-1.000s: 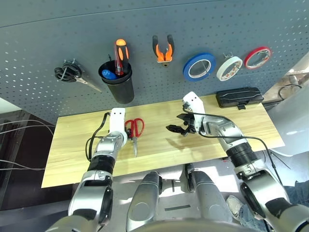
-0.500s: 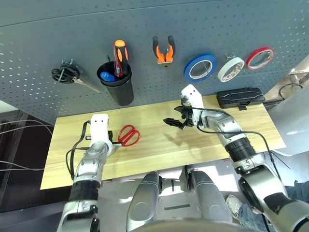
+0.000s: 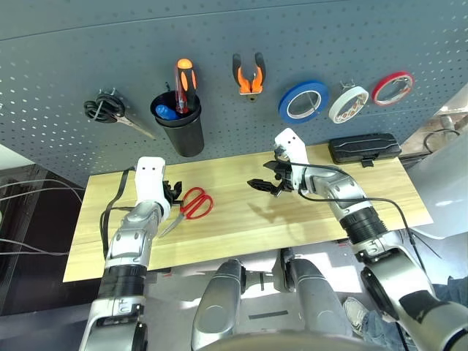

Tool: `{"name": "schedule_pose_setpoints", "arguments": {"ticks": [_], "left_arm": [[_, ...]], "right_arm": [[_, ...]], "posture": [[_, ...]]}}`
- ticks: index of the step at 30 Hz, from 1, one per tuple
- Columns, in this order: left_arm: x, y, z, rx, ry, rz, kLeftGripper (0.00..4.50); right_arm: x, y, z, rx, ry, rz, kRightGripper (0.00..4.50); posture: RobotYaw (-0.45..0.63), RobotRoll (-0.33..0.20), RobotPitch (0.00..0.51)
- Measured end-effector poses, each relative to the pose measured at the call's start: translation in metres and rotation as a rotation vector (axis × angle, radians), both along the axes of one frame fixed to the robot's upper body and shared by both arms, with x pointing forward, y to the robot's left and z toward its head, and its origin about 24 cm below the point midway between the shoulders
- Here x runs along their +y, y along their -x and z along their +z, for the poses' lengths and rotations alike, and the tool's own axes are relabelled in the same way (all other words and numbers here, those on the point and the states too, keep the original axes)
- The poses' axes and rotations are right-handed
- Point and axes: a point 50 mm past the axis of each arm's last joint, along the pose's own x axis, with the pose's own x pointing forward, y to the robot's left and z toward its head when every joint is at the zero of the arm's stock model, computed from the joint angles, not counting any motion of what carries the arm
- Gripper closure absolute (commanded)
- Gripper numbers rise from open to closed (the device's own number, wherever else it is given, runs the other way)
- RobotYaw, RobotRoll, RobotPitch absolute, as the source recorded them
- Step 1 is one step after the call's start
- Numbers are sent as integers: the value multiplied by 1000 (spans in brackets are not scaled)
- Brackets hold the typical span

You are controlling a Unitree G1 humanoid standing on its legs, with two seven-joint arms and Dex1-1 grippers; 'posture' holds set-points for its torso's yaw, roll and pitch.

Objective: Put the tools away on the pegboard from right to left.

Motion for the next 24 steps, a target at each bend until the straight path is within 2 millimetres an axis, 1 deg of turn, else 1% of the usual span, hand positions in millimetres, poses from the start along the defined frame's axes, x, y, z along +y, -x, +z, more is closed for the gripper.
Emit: {"name": "schedule_pose_setpoints", "arguments": {"ticks": [1, 2, 5, 8, 10, 13, 20, 23, 24], "left_arm": [[-1, -3, -3, 20, -9, -11, 47], [-2, -6, -5, 33, -22, -20, 16], [-5, -12, -8, 72, -64, -52, 16], [-5, -13, -11, 95, -98, -72, 16], [-3, -12, -13, 115, -138, -93, 16], [2, -11, -12, 144, -179, -114, 16], [6, -5, -17, 213, -200, -112, 16], [13, 0, -23, 271, -203, -111, 16], [14, 1, -25, 282, -204, -111, 198]], "right_arm": [[0, 1, -1, 2, 0, -1, 0], [-1, 2, -2, 6, 0, -2, 0], [-3, 5, -4, 19, 3, -6, 0], [-5, 6, -3, 19, 9, -11, 0], [-6, 8, -2, 16, 12, -12, 0], [-9, 11, -6, 34, 15, -18, 0], [-9, 12, -4, 34, 17, -17, 0], [-7, 13, -5, 42, 14, -14, 0], [-6, 13, -5, 42, 13, -14, 0]], "posture": [[34, 0, 262], [30, 0, 263], [17, 0, 270], [12, 0, 275], [8, 0, 281], [10, 0, 288], [12, 0, 295], [8, 0, 298], [7, 0, 301]]}}
